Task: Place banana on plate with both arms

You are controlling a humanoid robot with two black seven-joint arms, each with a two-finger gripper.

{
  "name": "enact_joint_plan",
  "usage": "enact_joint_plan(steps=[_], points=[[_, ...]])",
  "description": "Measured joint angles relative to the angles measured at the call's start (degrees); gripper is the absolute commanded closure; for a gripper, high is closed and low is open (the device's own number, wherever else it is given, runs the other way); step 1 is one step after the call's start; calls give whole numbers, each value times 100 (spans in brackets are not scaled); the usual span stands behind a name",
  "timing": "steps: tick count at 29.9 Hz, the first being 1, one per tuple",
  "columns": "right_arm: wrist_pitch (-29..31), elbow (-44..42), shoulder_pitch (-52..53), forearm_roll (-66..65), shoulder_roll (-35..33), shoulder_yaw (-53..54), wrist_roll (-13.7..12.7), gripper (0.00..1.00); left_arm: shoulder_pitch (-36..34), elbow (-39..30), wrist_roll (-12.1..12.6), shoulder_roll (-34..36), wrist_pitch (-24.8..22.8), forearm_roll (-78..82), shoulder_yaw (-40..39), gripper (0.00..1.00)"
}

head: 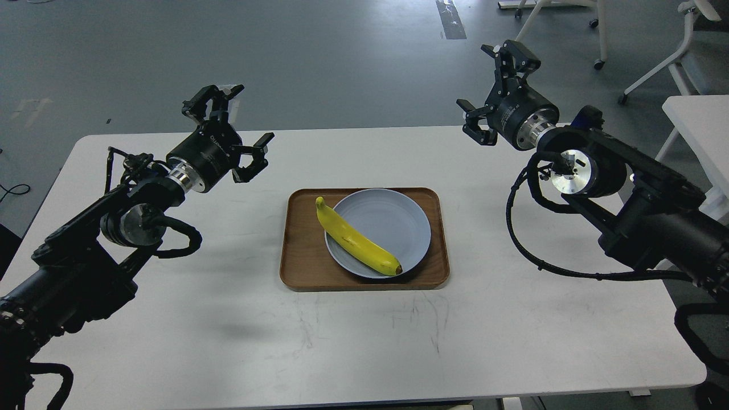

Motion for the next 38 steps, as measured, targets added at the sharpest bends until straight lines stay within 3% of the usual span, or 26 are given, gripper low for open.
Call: enact_joint_plan(steps=[15,23,38], points=[[98,16,-123,-1,-110,66,-10,0,16,-59,20,-124,-37,-8,-26,2],[676,27,-160,3,-105,35,-168,0,58,-34,-4,-26,-38,-19,-84,2],[757,80,-154,32,22,129,-206,0,55,-6,51,86,-121,-20,-215,2]])
